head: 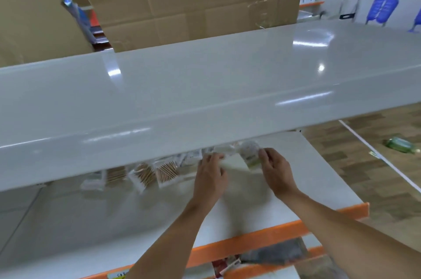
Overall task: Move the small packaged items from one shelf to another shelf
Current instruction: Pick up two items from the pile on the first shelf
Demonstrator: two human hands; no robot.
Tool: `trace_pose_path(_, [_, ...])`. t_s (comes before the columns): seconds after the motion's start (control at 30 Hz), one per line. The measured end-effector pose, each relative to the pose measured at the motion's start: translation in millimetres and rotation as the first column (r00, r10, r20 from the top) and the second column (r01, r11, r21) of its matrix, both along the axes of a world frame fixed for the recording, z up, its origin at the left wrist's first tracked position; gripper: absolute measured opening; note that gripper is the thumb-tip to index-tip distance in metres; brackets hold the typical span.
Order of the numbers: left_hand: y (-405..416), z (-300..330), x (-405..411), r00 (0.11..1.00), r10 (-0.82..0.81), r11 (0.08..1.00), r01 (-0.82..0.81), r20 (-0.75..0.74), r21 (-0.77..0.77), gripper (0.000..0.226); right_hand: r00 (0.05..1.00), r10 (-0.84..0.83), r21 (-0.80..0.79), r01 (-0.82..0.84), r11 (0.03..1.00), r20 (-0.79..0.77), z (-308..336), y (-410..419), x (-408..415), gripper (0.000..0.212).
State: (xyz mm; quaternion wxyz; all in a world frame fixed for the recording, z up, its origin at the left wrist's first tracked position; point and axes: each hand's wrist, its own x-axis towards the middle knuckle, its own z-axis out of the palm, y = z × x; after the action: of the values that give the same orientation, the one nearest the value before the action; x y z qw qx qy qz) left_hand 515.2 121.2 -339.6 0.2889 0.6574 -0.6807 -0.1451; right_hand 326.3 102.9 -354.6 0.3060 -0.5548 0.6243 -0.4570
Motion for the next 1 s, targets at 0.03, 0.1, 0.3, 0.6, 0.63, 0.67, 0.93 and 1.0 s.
trace_pose_path(0.03, [-5,1,-2,1.0,-0.017,1.0,0.018,0.023,-0.005,0.041,0.997,-0.031,0.038,0.028,0.999,0.076,0,0,0,0.029])
trace_pose_path(0.1, [-13,1,-7,0.997,-0.04,0.999,0.042,0.06,-0.024,0.043,0.978,-0.075,0.117,0.053,0.992,0.197,-2,1,-2,0.033])
trace_pose_path(0.3, [-30,-3,-16,0.963,-0.067,0.997,0.072,0.261,-0.01,0.065,0.929,-0.132,0.234,0.051,0.971,0.345,-8,3,-6,0.042])
trace_pose_path(0.6, [-47,-5,-33,0.922,0.035,0.994,-0.071,0.386,0.08,0.077,0.916,-0.064,0.28,-0.054,0.958,0.396,-19,3,-14,0.059])
trace_pose_path(0.63, [-48,-3,-33,0.919,0.049,0.996,-0.073,0.392,0.047,0.069,0.904,-0.072,0.278,-0.054,0.959,0.421,-20,2,-14,0.061])
trace_pose_path(0.67, [-47,-1,-33,0.936,0.073,0.996,-0.084,0.345,0.016,0.058,0.893,-0.067,0.279,-0.068,0.958,0.445,-20,1,-15,0.06])
trace_pose_path(0.93, [-22,8,-23,0.677,0.31,0.942,-0.122,-0.668,0.314,0.013,0.664,0.126,0.213,-0.405,0.889,0.737,-13,-5,-31,0.024])
trace_pose_path(1.0, [-15,2,-16,0.638,0.353,0.925,-0.129,-0.684,0.357,0.018,0.661,0.117,0.234,-0.418,0.878,0.741,-10,-4,-31,0.027])
